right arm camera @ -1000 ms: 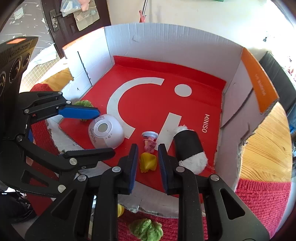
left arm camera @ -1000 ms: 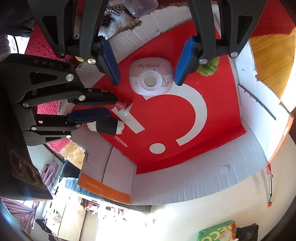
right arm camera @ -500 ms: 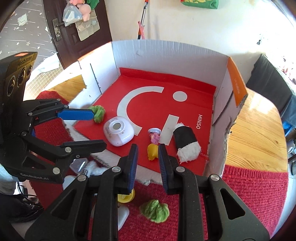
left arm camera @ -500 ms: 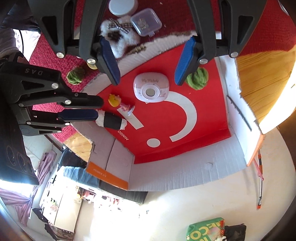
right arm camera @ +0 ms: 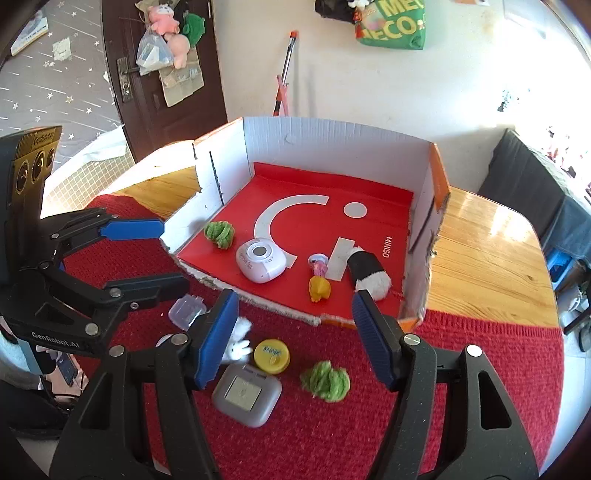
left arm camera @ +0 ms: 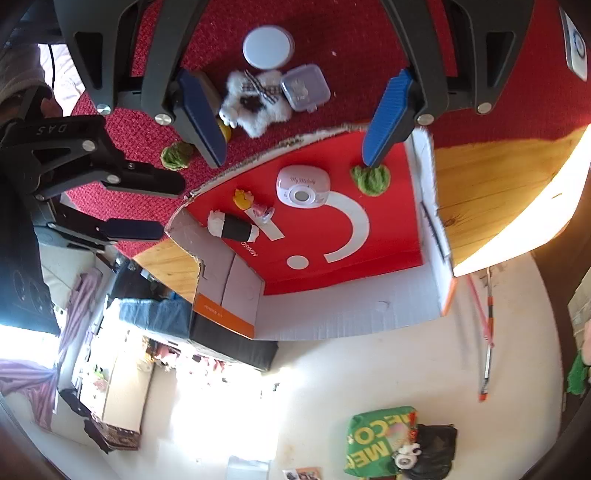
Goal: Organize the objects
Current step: 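Withdraw both grippers from the box toward the remaining items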
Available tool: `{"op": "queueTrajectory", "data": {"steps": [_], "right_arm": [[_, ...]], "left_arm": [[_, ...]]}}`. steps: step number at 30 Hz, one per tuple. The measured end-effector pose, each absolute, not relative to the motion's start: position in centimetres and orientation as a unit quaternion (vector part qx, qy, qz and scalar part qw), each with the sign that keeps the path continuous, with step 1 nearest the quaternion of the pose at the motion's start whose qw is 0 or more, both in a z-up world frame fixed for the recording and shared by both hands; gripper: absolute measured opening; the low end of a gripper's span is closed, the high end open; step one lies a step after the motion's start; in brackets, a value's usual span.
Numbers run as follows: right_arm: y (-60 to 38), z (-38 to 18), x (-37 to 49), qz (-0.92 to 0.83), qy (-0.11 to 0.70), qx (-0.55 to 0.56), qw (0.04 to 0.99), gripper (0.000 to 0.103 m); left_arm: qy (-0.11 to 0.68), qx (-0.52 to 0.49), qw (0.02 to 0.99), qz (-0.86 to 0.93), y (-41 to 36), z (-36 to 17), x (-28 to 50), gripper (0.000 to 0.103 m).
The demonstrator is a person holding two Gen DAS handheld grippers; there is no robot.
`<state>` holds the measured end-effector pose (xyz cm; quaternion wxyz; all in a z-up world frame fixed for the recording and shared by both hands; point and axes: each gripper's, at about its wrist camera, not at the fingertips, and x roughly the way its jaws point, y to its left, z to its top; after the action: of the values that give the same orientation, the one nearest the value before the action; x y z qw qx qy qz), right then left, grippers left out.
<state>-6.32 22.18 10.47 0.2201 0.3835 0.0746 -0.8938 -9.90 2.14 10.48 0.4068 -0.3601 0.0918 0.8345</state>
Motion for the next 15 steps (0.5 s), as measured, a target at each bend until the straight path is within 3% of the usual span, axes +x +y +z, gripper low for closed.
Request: {"op": "queueTrajectory", "data": {"steps": [5,15], "right_arm": [[22.8,10.6,-4.2,-0.904,0.061,0.365,0.213,0.073],[23.6,8.9,-0.9,-0.919,0.046,0.348,0.18,0.077]], "left_arm": [[0.076,-0.353,0.389,0.847,0.9,10.2,-8.3,0.088],[0.052,-0.365,0.36,0.857,-0.6,7.7,-6.1,0.088]]}}
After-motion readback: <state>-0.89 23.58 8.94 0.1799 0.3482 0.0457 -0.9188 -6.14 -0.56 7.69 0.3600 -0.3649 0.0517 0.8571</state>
